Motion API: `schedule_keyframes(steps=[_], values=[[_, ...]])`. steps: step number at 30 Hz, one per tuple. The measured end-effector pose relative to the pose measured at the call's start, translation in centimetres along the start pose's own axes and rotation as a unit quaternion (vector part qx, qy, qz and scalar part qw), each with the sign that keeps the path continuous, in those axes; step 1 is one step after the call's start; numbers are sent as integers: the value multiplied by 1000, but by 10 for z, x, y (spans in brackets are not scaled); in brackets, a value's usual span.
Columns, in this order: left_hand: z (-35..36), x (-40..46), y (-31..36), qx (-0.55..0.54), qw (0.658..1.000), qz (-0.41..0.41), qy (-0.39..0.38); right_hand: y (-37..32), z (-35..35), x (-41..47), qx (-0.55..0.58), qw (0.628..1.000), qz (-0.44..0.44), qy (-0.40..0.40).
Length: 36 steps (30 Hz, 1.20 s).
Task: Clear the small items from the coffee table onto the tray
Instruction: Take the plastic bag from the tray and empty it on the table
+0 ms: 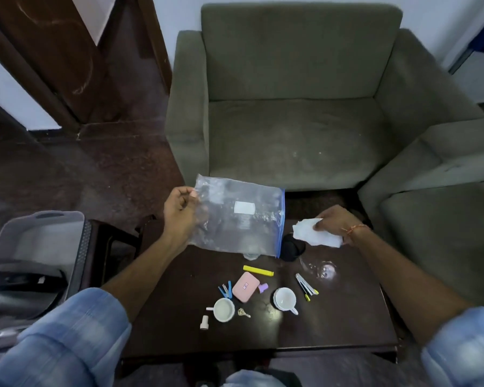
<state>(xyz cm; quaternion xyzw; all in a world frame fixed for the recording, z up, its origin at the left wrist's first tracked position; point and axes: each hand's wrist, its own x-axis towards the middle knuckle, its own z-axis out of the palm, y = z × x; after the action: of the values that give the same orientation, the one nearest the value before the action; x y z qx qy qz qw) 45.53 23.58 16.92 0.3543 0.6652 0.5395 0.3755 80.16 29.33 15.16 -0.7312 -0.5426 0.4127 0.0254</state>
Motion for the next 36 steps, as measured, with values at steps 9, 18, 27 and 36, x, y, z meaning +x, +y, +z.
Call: schedule_keyframes(steps=[9, 18, 27, 36], values=[[-1, -6, -25, 29, 999, -34, 21, 28, 48, 65, -137, 990, 13, -28], [4, -17, -41, 48, 997, -62, 24, 34, 84, 111, -155, 986, -28, -47], [5, -24, -49, 60, 993, -89, 42, 49, 115, 124, -214, 974, -57, -38], [19, -29, -57, 54, 992, -113, 32, 67, 113, 129, -202, 978, -56, 1]])
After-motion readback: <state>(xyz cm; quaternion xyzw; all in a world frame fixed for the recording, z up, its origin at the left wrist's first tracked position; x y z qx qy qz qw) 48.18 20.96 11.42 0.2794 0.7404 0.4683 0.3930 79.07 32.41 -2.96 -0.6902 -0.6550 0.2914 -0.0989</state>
